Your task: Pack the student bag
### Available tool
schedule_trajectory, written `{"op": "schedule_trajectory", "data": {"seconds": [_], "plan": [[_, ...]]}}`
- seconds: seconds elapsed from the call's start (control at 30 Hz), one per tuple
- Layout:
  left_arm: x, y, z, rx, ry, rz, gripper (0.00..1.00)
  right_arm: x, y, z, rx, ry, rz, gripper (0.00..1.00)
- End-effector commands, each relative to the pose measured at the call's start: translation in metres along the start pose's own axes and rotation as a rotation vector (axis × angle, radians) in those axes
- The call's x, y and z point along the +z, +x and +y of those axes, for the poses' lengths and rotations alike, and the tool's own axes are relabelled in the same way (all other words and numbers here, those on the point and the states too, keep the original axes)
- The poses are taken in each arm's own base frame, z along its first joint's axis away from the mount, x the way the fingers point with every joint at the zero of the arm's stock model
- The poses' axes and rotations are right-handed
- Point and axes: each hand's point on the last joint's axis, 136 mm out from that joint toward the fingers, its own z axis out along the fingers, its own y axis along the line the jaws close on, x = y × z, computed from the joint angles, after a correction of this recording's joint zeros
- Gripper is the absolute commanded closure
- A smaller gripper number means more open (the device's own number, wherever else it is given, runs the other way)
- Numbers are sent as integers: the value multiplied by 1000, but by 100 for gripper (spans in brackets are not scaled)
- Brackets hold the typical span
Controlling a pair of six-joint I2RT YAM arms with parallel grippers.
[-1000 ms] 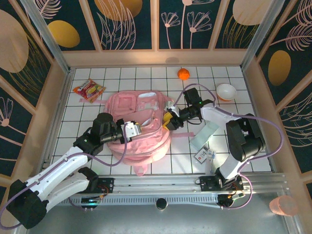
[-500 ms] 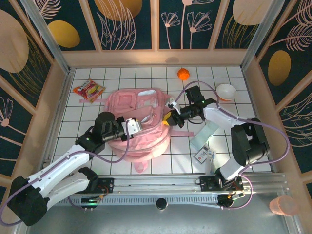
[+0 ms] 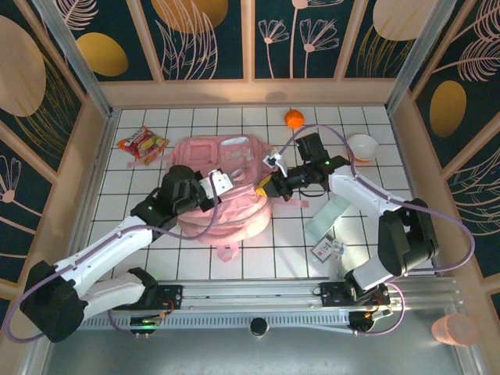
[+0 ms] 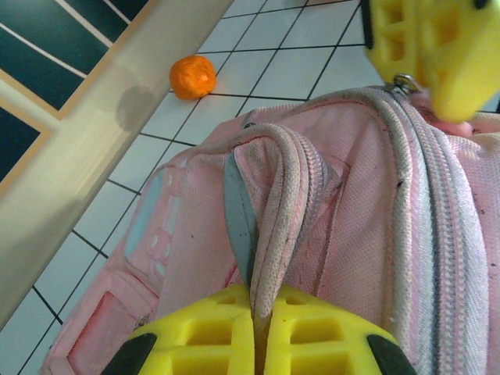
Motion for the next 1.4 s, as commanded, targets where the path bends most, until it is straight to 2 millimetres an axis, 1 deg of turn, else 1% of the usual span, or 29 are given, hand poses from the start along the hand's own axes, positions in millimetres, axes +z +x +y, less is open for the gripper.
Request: {"op": "schedule_trajectory", "data": {"seconds": [0.0, 0.1, 0.27, 0.37, 0.5, 0.53, 0.57, 0.6, 0.7, 0.83, 0.97, 1.07, 1.17, 1.23, 1.3, 1.33, 1.37], "plan": [[3, -20, 45, -33, -193, 1, 100, -8, -28, 27, 57, -54, -65, 100], [13, -13, 49, -35, -211, 44, 100, -10, -34, 31, 131, -57, -84, 100], [23, -20, 51, -90, -219, 43, 100, -4, -30, 29, 282, -27, -61, 100], [29, -19, 56, -119, -245, 70, 100, -2, -28, 26, 385, 12, -45, 100], [41, -21, 63, -171, -269, 89, 100, -3, -34, 26, 507, 9, -74, 100], [45, -24, 65, -189, -268, 85, 100, 2, -35, 32, 520, -5, -69, 100], [50, -22, 61, -210, -257, 89, 100, 4, -36, 33, 538, -6, -69, 100], [50, -39, 67, -238, -260, 49, 100, 7, -37, 34, 552, -4, -68, 100], [56, -57, 65, -329, -234, -9, 100, 12, -37, 30, 618, 21, -77, 100], [62, -71, 69, -511, -232, -56, 100, 15, -39, 26, 692, 54, -122, 100], [70, -83, 75, -669, -238, -94, 100, 13, -39, 19, 773, 105, -211, 100], [68, -100, 88, -778, -263, -176, 100, 11, -38, 14, 811, 147, -263, 100], [70, -116, 98, -884, -257, -235, 100, 12, -43, 18, 809, 143, -310, 100], [75, -120, 96, -902, -233, -241, 100, 13, -42, 18, 813, 151, -309, 100], [77, -115, 93, -890, -232, -231, 100, 7, -36, 14, 800, 212, -298, 100], [76, -113, 91, -873, -231, -231, 100, 2, -34, 11, 798, 248, -298, 95], [74, -111, 89, -845, -227, -231, 100, -7, -32, 6, 799, 284, -305, 87]]}}
